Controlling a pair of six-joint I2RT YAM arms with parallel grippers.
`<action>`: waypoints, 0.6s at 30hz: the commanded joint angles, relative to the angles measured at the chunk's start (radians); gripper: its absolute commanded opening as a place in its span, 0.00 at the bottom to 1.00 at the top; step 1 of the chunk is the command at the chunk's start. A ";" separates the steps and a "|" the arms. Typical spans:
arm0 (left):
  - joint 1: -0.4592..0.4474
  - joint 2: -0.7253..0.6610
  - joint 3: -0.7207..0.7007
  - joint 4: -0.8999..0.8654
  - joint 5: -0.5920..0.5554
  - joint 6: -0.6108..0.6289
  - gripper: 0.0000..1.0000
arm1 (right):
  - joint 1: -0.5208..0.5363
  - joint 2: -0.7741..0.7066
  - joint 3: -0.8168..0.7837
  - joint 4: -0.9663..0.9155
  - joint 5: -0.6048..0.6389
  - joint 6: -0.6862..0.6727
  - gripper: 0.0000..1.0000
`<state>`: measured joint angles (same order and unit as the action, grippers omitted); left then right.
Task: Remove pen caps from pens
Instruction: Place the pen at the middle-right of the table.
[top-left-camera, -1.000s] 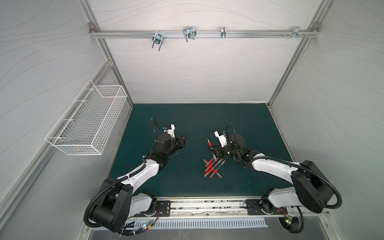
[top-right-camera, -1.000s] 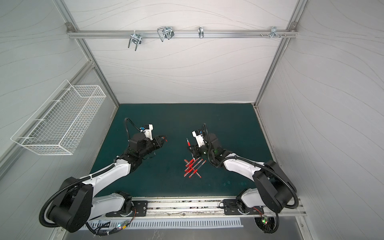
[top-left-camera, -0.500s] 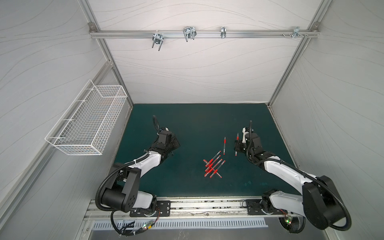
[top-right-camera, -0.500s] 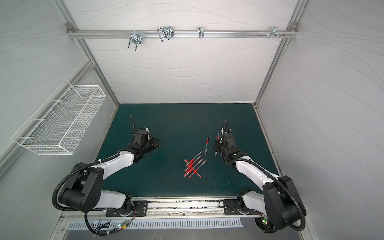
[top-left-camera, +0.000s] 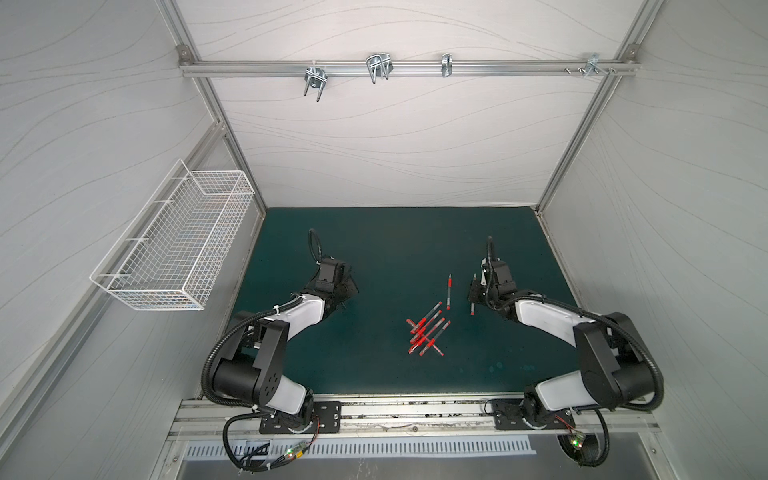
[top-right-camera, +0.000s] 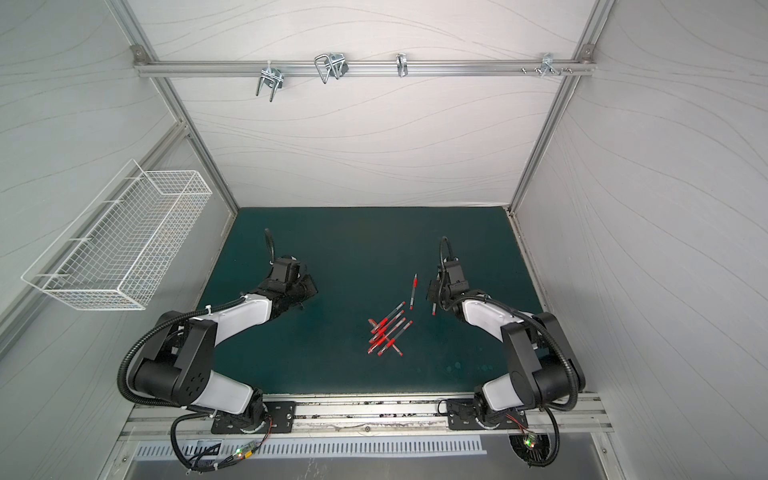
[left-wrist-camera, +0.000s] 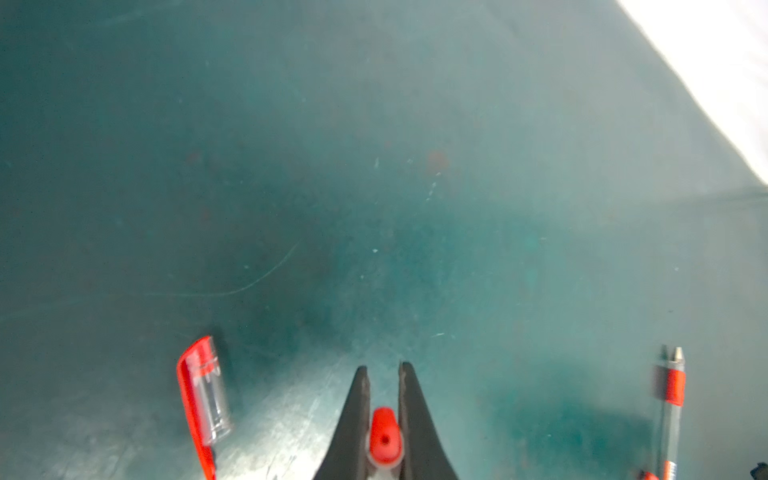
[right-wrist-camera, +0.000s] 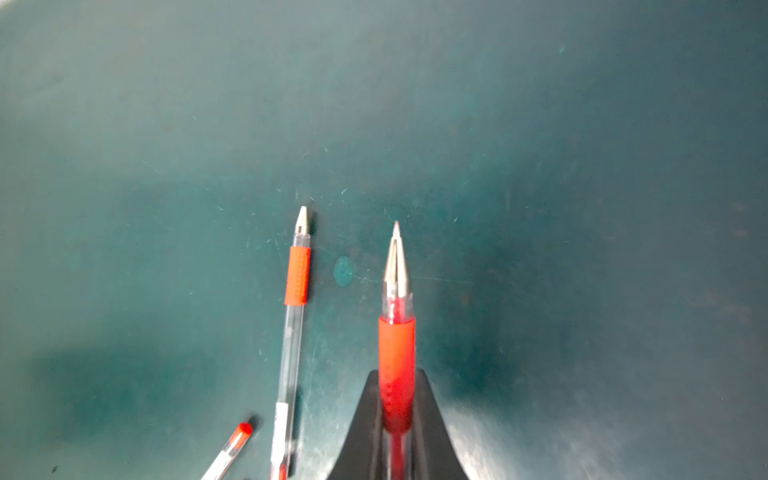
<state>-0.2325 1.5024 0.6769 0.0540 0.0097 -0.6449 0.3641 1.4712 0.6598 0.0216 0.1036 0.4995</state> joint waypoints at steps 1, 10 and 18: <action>0.005 0.025 0.050 -0.031 -0.014 0.011 0.01 | -0.008 0.039 0.030 -0.025 -0.011 -0.009 0.00; 0.012 0.109 0.100 -0.074 0.023 0.011 0.04 | -0.016 0.104 0.054 -0.029 -0.019 -0.001 0.07; 0.013 0.130 0.114 -0.099 0.013 0.013 0.18 | -0.045 0.127 0.043 -0.009 -0.050 0.024 0.20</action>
<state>-0.2268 1.6279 0.7532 -0.0288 0.0341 -0.6357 0.3305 1.5810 0.7002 0.0135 0.0692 0.5079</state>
